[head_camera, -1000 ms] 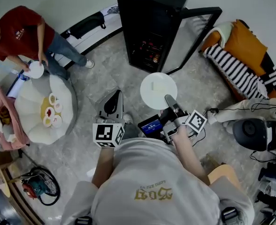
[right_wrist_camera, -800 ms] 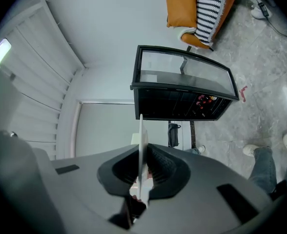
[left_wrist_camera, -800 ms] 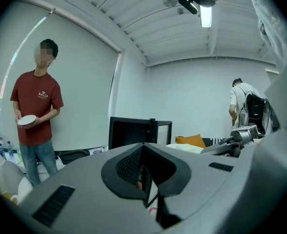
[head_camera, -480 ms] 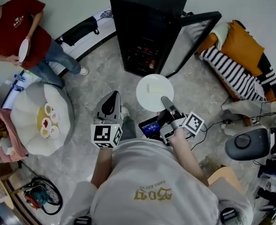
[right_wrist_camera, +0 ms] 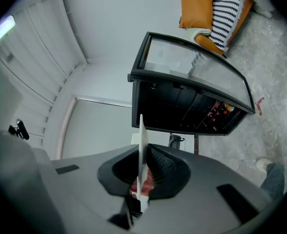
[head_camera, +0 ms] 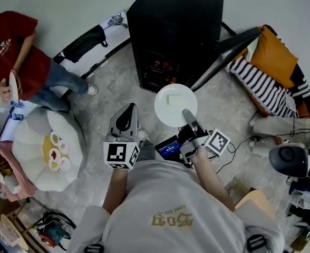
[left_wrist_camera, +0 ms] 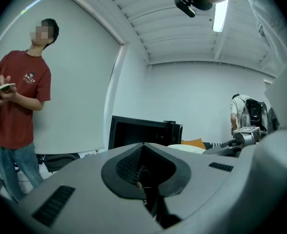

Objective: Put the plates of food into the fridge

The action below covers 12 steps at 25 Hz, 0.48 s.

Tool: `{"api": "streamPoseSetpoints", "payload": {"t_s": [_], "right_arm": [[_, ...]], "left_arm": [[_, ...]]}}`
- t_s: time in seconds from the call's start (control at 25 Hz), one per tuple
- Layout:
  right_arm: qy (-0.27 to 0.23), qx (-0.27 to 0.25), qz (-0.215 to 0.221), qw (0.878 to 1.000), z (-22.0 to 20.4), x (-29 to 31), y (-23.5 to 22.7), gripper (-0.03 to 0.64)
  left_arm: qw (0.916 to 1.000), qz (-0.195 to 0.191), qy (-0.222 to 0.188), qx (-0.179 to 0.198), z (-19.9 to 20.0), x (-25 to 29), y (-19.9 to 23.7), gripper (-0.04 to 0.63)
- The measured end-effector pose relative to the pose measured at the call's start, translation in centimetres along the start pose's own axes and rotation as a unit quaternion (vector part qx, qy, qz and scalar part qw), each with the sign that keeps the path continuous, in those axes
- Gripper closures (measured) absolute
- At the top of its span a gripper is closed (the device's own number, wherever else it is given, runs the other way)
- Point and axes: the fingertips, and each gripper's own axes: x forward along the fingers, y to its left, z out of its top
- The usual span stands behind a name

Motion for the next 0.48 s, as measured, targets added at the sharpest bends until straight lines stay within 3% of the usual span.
{"api": "streamPoseSetpoints", "payload": {"t_s": [0.28, 0.48], "right_arm": [[-0.010, 0.004, 0.002, 1.000, 0.1, 6.5, 0.2, 0.591], [-0.014, 0.045, 0.029, 0.998, 0.4, 9.8, 0.6, 0.591]], "left_arm": [[0.9998, -0.011, -0.007, -0.011, 1.2, 3.9, 5.9, 0.595], [0.9997, -0.006, 0.004, -0.022, 0.0, 5.2, 8.2, 0.595]]}}
